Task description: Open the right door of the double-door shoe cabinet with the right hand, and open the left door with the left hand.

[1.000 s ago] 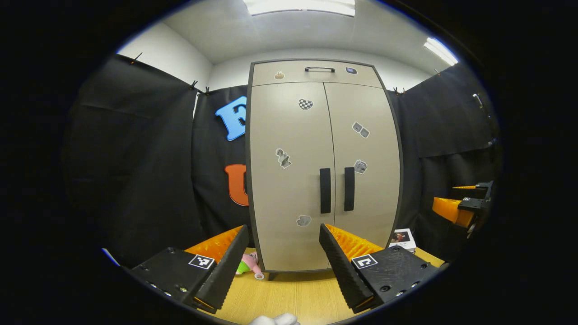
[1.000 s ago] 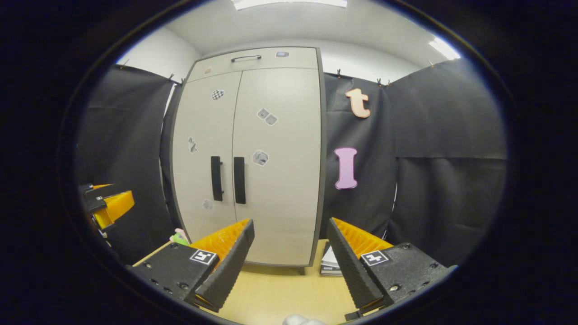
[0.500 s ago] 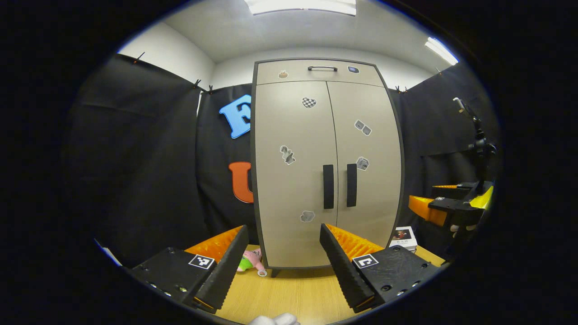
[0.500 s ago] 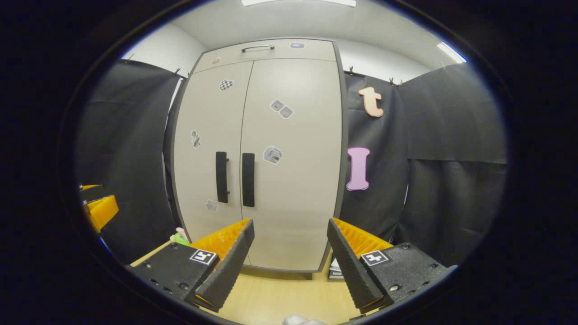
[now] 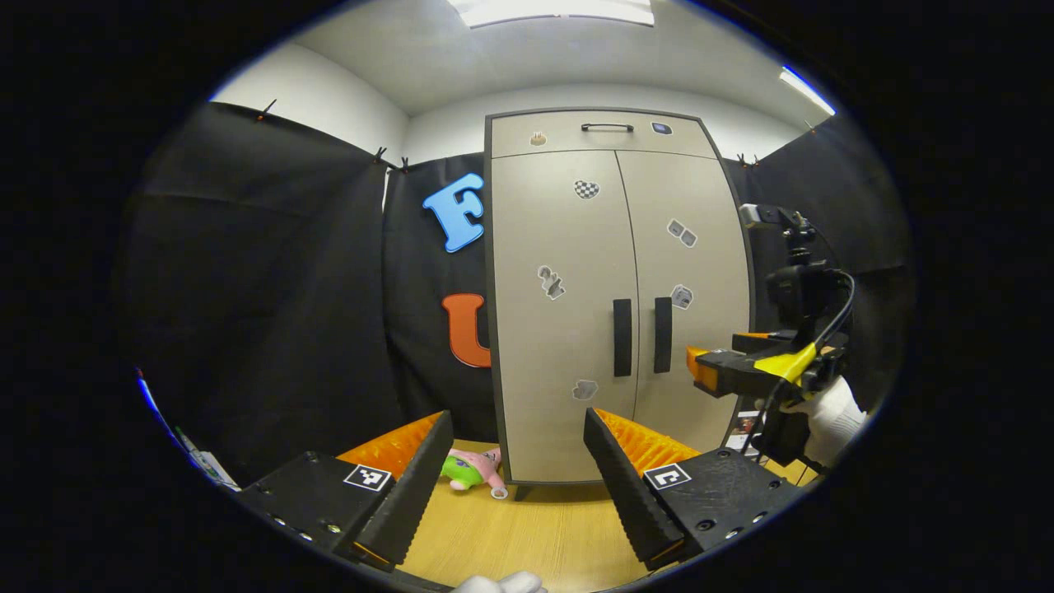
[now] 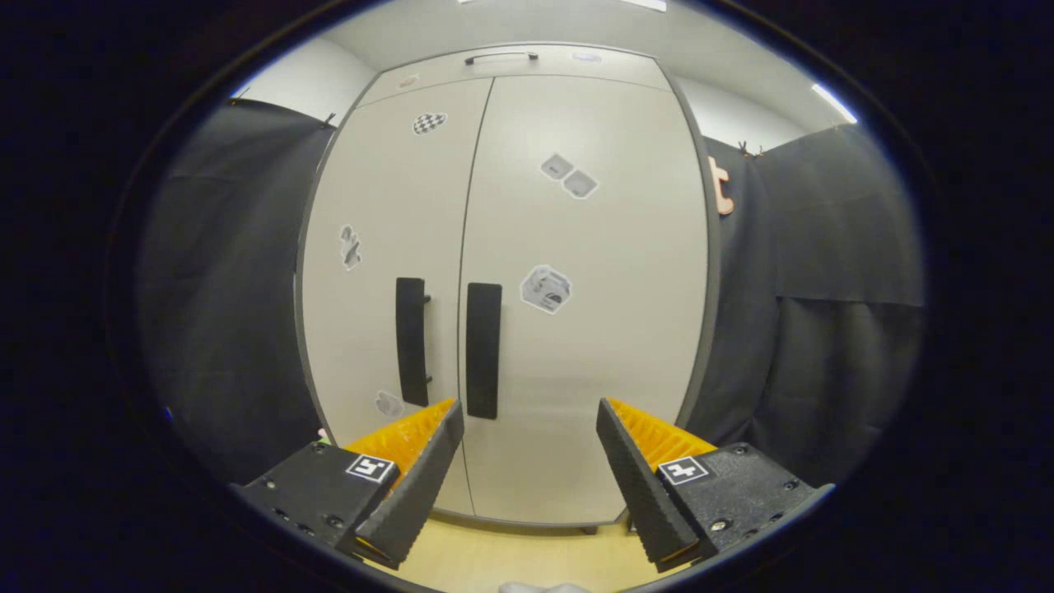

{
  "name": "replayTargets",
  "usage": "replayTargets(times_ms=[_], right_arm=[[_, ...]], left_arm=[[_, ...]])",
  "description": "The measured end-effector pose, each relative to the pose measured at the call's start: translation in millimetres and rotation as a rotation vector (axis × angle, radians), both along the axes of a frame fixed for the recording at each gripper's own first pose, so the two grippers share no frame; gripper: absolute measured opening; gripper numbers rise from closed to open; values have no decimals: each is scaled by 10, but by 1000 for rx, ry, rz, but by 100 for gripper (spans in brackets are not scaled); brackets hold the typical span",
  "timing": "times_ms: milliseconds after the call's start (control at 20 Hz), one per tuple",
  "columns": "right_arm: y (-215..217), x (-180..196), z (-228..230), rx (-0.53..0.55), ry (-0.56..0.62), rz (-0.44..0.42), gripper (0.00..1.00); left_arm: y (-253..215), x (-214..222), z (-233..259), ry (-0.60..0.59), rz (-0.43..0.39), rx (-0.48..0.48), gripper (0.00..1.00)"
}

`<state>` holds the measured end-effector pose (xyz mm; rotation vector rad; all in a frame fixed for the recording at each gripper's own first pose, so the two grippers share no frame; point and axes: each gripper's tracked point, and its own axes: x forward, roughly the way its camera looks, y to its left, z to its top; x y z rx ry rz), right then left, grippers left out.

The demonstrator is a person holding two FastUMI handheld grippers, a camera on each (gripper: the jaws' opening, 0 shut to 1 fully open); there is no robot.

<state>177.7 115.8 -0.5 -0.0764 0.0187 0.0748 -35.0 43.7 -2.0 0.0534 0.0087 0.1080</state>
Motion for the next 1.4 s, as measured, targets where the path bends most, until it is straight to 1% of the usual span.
replayTargets(times_ms=[100,200,300,400,450,650,700,800,850,900,950,1000,1050,1100,1150,1250,1350,1400], right_arm=[[137,188,47,6,1,8,100],[212,348,78,-13,-1,6,100],[239,464,92,-23,2,-6,100],[296,568,80,-7,15,-5,100],[308,629,89,-8,16,-18,100],[377,798,6,-6,49,-24,89],[372,839,-8,-1,55,-27,88],[346,898,-32,6,72,-49,77],[342,917,-33,24,72,-64,68],[324,923,-28,40,65,-74,64],[338,912,-31,49,66,-68,57],[354,912,-54,77,74,-54,54],[382,914,-88,110,86,-47,46],[382,916,-105,116,94,-48,42],[379,910,-106,99,101,-49,37],[374,911,-120,60,98,-38,32],[369,888,-124,45,104,-15,26],[363,864,-121,34,107,-4,25]], left_arm=[[8,-22,10,0,10,-5,95],[31,-17,10,-1,24,-7,95],[46,-26,8,-1,32,-9,96],[64,-38,43,-15,40,-5,95],[79,-38,52,-16,43,-2,95],[81,-42,51,-20,51,-5,95],[85,-40,58,-22,52,-3,95],[72,-40,48,-24,50,-6,95],[84,-26,44,-24,50,-11,95],[77,-22,45,-24,45,-13,95],[76,-24,42,-22,41,-13,95],[76,-28,44,-22,40,-12,95],[83,-28,61,-26,42,-12,95],[79,-29,64,-28,43,-14,95],[78,-31,56,-30,43,-17,95],[71,-40,80,-39,39,-25,95],[79,-44,93,-44,36,-30,95],[79,-55,98,-47,35,-33,95]])
